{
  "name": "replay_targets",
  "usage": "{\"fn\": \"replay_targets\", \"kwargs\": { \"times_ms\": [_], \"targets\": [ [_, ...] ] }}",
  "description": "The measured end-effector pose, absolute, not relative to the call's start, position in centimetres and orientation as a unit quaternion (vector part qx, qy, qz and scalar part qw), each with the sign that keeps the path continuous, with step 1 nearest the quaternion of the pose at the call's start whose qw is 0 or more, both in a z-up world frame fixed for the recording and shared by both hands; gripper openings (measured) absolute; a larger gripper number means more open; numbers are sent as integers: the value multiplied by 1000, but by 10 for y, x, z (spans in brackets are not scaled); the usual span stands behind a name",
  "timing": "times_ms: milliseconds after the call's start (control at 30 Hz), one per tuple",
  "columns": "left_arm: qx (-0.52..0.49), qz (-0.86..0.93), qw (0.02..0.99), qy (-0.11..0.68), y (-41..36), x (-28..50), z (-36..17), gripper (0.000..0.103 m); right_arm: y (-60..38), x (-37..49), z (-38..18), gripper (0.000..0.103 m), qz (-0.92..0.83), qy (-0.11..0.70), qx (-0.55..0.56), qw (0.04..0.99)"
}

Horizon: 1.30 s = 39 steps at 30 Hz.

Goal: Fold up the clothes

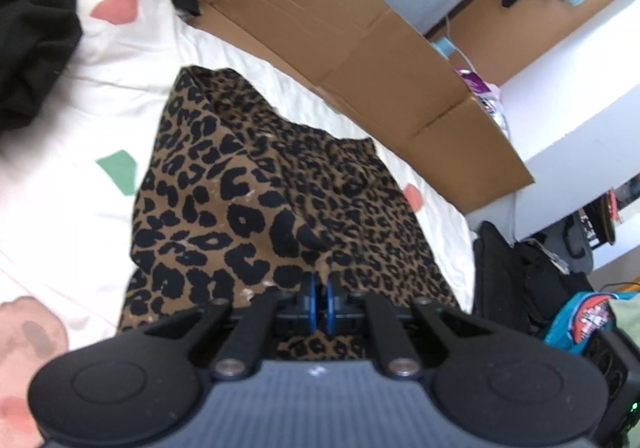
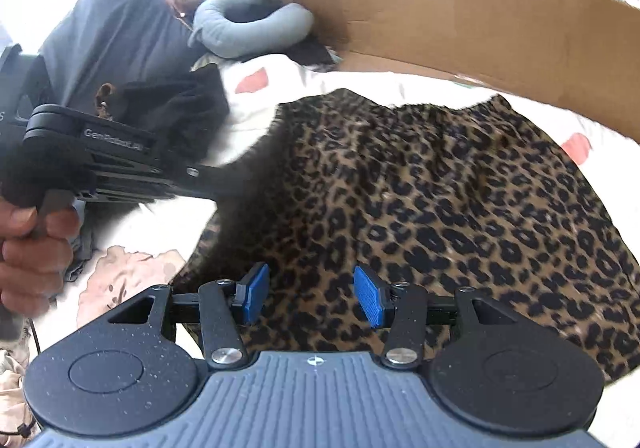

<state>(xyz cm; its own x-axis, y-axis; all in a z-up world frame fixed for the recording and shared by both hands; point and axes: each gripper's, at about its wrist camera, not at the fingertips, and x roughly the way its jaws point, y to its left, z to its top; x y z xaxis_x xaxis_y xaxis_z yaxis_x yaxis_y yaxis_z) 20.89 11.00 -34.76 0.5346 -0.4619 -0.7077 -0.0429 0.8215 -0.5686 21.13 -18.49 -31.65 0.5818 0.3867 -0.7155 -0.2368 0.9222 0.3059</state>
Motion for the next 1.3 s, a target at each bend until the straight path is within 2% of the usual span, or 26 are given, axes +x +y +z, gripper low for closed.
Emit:
{"fn": "replay_targets", "kwargs": {
  "times_ms": [300,600,667,767,833,900,933,1000,1300],
  "targets": [
    [-278,-159,821,472,88,208,-347,6,-156,220,-319,54,183,416,80,887],
    [-277,-176,817,474,74,212,-347,6,-162,229,-330,53,128,404,119,898],
    [-274,-181,815,477,71,213,-347,6,-165,232,-334,45,115,401,128,900],
    [-273,-188,814,476,66,215,-343,6,-171,235,-338,26,104,401,136,900],
    [-273,-194,816,472,63,216,-340,11,-175,236,-340,2,99,401,138,900],
    [-272,-196,820,464,62,216,-335,17,-181,236,-341,1,90,399,139,902],
    [-273,-196,822,459,64,216,-333,28,-186,235,-341,1,87,398,141,902],
    [-274,-195,828,449,67,215,-328,40,-195,235,-341,1,78,396,146,903],
    [-266,-134,834,465,103,213,-352,42,-237,233,-335,1,46,398,170,900]
  ]
}}
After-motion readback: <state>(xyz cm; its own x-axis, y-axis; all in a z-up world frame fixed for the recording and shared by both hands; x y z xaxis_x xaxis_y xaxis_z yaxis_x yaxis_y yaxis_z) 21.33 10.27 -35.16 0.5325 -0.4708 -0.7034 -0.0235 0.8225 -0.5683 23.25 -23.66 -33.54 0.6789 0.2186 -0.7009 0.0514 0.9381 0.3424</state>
